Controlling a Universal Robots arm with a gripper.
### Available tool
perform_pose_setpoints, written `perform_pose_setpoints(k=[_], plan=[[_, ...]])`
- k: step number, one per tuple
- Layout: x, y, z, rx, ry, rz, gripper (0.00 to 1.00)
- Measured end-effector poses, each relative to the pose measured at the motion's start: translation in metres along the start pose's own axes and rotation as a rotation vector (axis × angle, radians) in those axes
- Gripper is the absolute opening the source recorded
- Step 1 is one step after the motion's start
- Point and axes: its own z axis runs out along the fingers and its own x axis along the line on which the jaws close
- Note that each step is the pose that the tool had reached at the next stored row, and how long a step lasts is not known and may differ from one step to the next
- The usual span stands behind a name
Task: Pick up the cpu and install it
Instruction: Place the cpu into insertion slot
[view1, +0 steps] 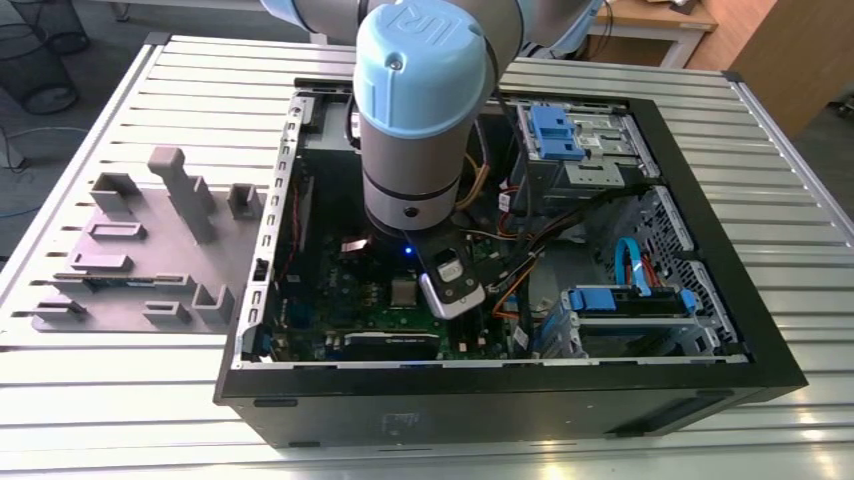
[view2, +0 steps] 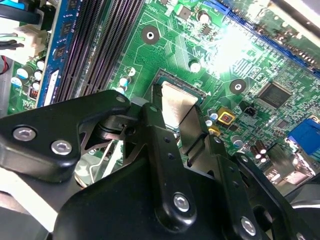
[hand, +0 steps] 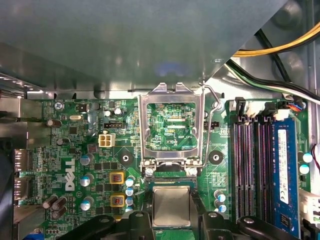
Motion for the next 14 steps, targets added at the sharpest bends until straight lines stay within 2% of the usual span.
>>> perform_pose_setpoints(k=[14], plan=[[0.0, -0.0002, 0.0022, 0.0001, 0.0, 0.002, 0.39]])
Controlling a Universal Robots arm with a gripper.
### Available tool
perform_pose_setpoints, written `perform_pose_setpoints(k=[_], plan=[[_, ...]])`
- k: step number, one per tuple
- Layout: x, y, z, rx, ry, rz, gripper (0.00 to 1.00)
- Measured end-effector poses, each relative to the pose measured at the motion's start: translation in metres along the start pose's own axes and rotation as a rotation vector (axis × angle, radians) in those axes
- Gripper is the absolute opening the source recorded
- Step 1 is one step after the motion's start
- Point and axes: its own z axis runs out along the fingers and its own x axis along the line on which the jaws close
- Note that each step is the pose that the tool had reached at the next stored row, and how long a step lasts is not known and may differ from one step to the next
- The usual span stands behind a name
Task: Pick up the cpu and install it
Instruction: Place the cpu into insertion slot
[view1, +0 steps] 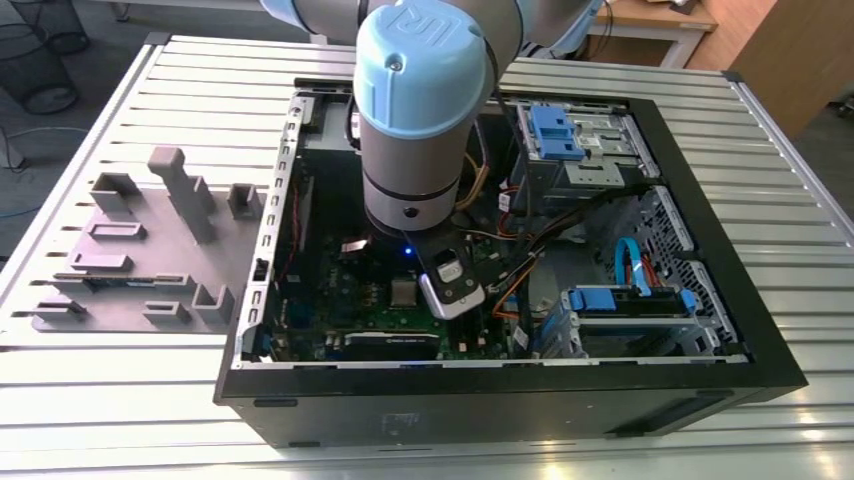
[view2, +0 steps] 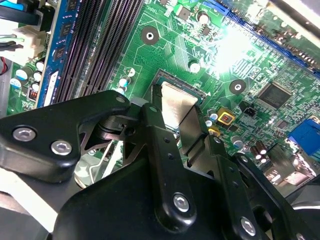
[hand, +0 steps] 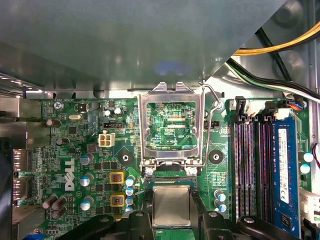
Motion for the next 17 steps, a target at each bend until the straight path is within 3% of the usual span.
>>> perform_pose_setpoints(k=[13, 17], plan=[[0.0, 0.0, 0.0003, -0.0002, 0.0, 0.0, 0.39], [0.0, 0.0, 0.0004, -0.0004, -0.0001, 0.0, 0.45]])
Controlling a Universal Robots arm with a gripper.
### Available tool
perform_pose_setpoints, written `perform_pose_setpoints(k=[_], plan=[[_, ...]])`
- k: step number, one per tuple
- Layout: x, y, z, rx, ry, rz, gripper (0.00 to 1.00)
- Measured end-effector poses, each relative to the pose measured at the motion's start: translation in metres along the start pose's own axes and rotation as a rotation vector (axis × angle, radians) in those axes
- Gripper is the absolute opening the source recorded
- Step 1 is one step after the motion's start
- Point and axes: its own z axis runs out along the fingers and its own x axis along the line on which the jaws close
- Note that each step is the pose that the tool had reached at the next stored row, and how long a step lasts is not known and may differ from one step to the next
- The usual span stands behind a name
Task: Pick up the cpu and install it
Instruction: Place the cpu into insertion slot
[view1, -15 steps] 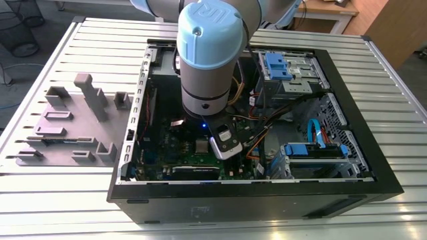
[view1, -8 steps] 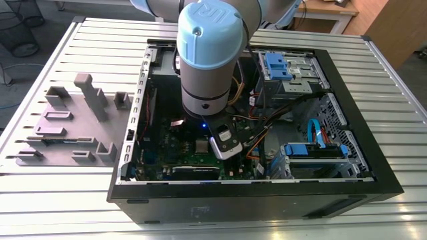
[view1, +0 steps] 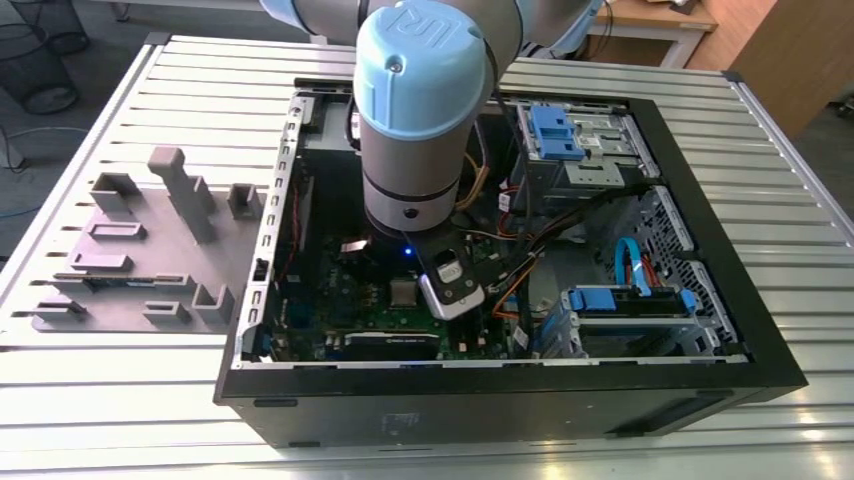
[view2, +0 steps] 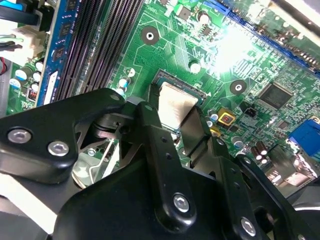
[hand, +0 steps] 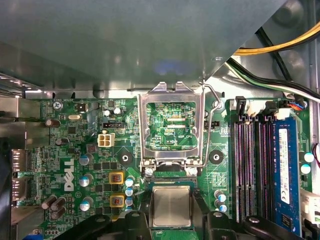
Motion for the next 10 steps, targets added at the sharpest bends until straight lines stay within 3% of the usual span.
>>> perform_pose_setpoints(k=[10], plan=[[-0.0001, 0.0005, -0.0093, 0.0, 0.0, 0.0, 0.45]])
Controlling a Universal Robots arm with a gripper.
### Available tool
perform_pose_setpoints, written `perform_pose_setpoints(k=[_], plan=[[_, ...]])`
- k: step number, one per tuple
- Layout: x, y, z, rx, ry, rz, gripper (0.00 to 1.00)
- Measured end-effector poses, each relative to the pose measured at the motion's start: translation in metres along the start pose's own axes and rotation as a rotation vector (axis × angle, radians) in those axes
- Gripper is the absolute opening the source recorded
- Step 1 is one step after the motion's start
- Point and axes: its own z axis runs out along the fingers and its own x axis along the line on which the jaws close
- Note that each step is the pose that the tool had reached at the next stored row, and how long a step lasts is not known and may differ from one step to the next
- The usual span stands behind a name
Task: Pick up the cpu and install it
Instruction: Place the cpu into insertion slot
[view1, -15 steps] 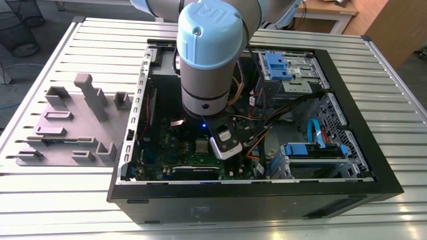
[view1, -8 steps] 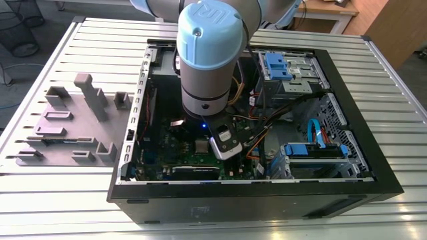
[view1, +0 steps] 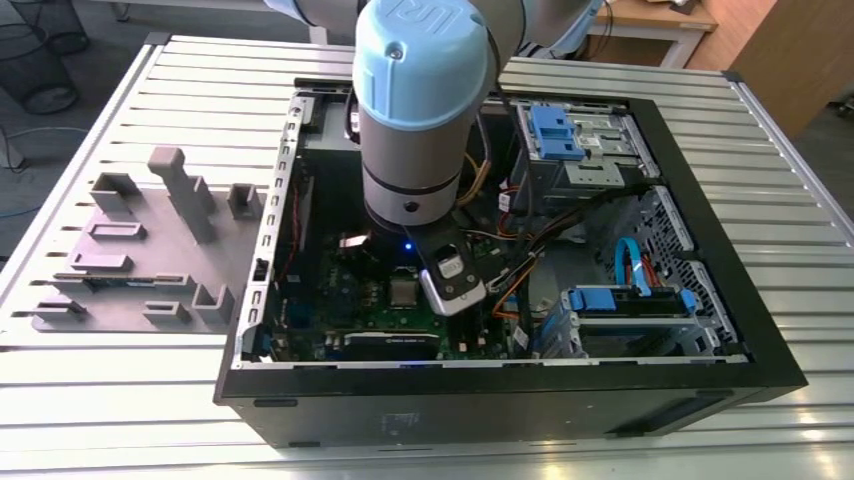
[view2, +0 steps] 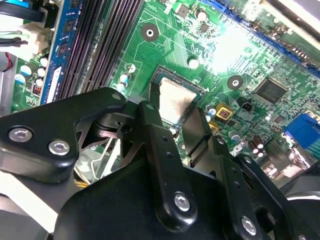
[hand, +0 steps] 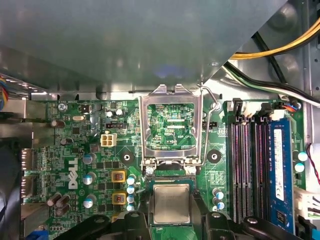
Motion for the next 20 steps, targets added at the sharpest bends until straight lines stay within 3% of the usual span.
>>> perform_pose_setpoints(k=[6, 13, 14, 17, 20], plan=[[0.0, 0.0001, -0.0039, 0.0002, 0.0001, 0.0, 0.45], [0.0, 0.0002, -0.004, 0.0001, 0.0, 0.0, 0.44], [0.0, 0.0002, -0.004, 0.0001, 0.0, 0.0, 0.37], [0.0, 0.0001, -0.0041, 0.0001, 0.0001, 0.0, 0.31], [0.0, 0.0002, -0.0041, 0.0001, 0.0, 0.0, 0.14]])
